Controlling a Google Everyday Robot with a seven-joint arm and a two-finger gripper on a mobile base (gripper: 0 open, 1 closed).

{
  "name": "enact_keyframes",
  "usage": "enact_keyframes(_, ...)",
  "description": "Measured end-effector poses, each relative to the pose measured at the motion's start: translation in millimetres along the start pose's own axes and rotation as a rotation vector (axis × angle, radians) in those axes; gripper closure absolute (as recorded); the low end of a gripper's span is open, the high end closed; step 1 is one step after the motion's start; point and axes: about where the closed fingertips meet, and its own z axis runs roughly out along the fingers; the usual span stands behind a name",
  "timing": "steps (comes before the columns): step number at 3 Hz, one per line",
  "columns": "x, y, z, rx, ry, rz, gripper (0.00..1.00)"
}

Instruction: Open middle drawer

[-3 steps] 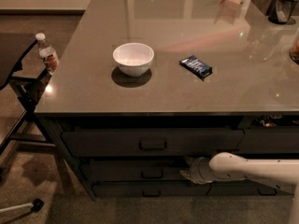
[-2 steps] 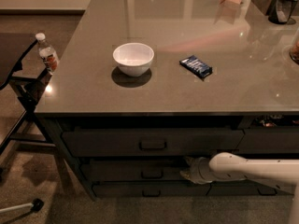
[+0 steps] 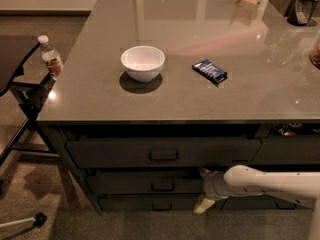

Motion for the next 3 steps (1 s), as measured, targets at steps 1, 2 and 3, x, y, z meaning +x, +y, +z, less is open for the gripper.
enact_keyframes(1,0.0,0.0,0.0,0.000,0.000,0.000,0.00)
enact_keyframes(2,0.0,0.0,0.0,0.000,0.000,0.000,0.17)
enact_keyframes(3,5.9,4.3,5.2,-0.016,0.002,0.012,0.41)
